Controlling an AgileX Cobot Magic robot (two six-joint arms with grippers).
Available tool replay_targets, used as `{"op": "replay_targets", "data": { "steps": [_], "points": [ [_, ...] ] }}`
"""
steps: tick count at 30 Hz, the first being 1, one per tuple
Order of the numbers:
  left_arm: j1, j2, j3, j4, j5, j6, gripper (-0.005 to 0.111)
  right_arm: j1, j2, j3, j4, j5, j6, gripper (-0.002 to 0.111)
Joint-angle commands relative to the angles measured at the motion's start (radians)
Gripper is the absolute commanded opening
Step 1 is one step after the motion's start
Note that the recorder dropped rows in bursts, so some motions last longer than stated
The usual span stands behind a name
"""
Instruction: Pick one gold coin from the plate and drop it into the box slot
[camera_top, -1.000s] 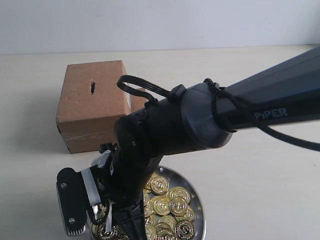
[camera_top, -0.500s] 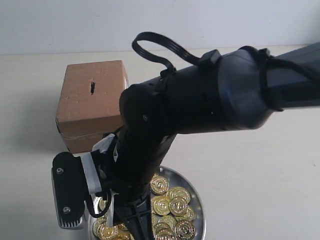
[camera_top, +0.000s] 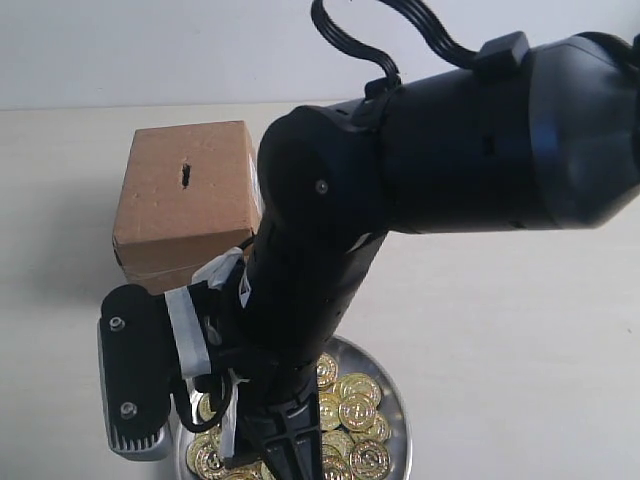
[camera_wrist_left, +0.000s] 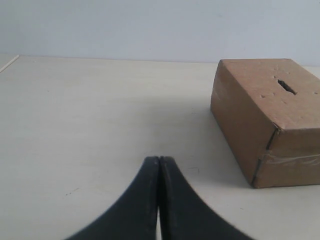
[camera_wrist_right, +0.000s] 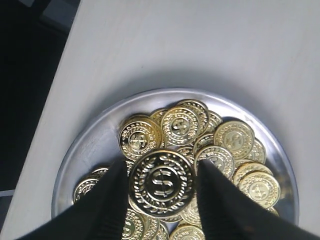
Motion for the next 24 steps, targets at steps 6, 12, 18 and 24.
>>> {"op": "replay_targets", "data": {
  "steps": [6,12,18,24],
  "points": [
    [0.003,-0.005,-0.001,-0.083,-0.168,-0.130,0.001,0.002,-0.007,-0.004,0.006,0.011,0.013,0.027],
    [0.003,-0.005,-0.001,-0.201,-0.351,-0.477,0.001,0.002,-0.007,-0.004,-0.001,0.009,0.013,0.027],
    [-0.033,-0.005,-0.001,-0.201,-0.282,-0.680,0.001,0.002,-0.007,-0.004,-0.050,0.007,0.013,0.027],
    [-0.156,-0.005,-0.001,-0.340,-0.165,-0.687,0.001,0.002,-0.007,-0.004,-0.083,0.005,0.022,0.027]
  ]
}}
